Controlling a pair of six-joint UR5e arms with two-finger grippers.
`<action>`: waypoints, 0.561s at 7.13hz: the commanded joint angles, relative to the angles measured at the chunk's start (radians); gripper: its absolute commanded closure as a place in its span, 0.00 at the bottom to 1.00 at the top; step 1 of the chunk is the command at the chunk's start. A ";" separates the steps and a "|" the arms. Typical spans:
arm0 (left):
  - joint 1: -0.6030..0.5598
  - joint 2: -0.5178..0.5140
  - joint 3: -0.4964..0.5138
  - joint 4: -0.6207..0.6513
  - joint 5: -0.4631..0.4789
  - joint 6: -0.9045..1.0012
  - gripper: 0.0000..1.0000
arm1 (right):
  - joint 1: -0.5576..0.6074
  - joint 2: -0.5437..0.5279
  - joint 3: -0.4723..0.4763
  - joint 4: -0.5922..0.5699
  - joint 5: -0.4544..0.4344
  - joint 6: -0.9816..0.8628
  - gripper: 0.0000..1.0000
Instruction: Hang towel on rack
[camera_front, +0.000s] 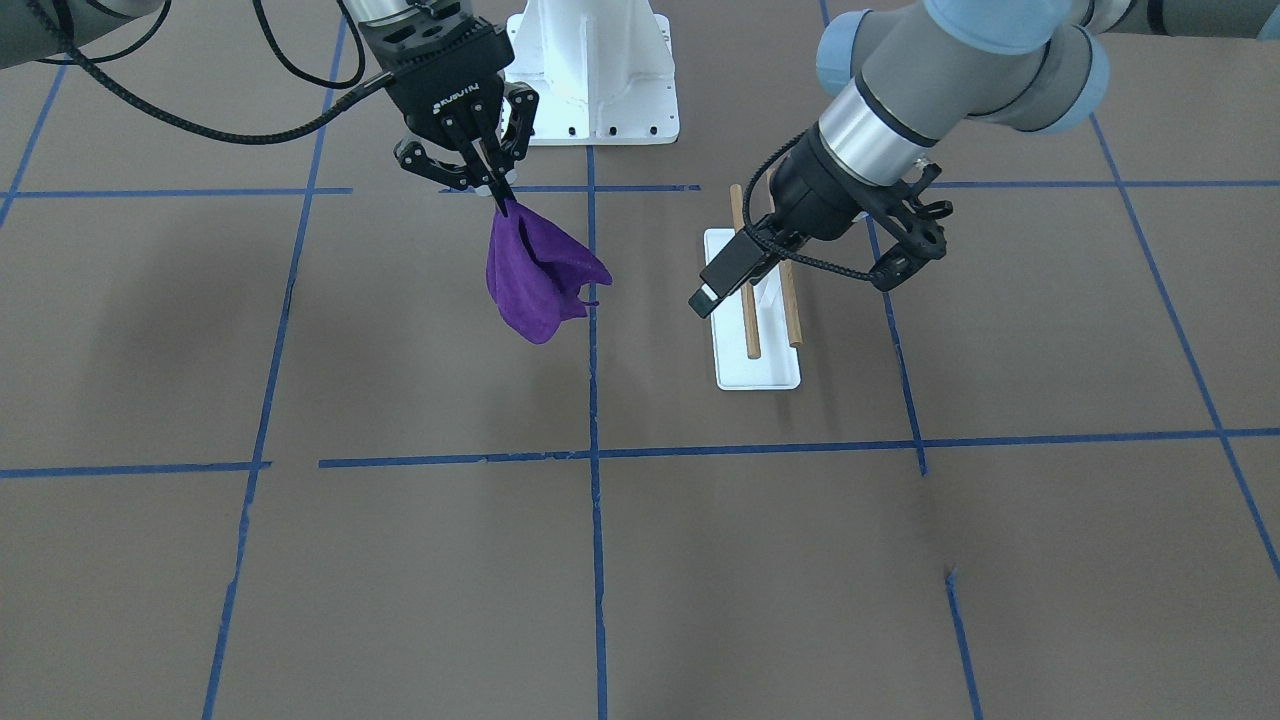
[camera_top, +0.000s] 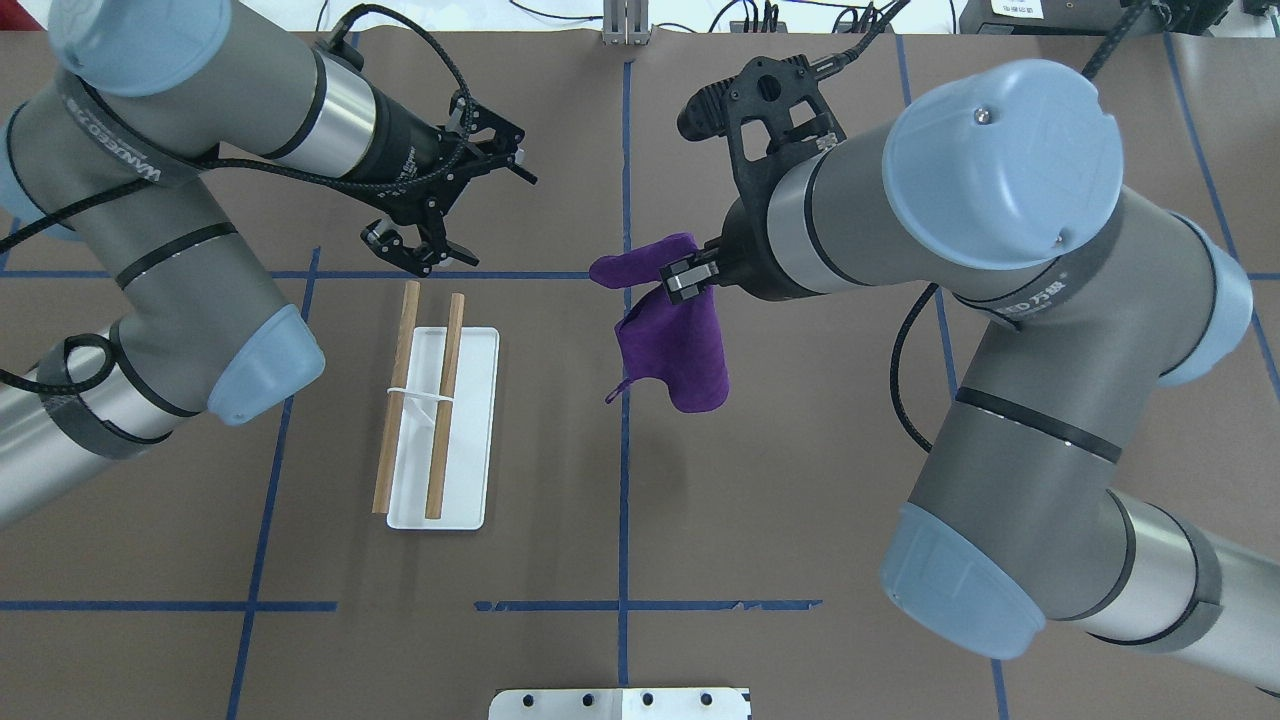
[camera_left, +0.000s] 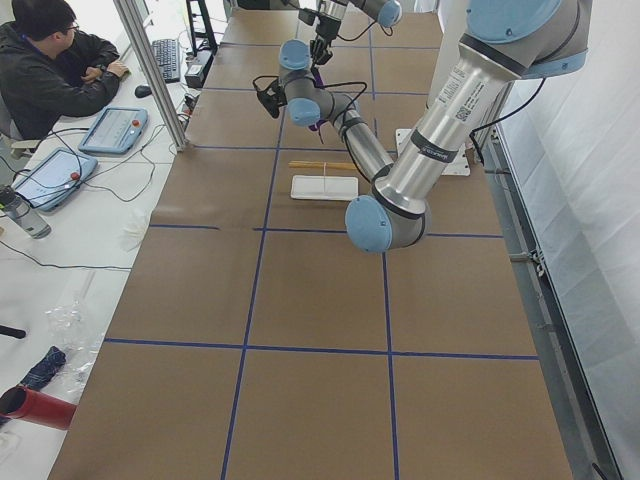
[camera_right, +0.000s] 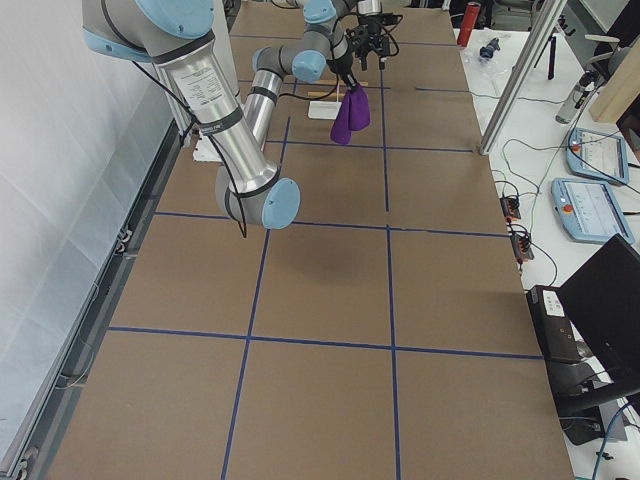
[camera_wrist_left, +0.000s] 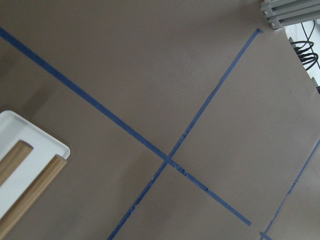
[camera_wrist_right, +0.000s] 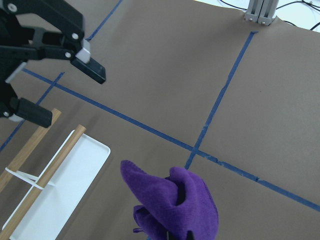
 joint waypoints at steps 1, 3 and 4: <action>0.041 -0.053 0.022 0.003 0.016 -0.153 0.17 | -0.014 0.007 0.005 0.000 -0.029 0.008 1.00; 0.052 -0.062 0.033 0.003 0.016 -0.175 0.17 | -0.031 0.009 0.008 0.027 -0.048 0.040 1.00; 0.062 -0.070 0.033 0.003 0.016 -0.178 0.17 | -0.037 0.009 0.008 0.038 -0.057 0.040 1.00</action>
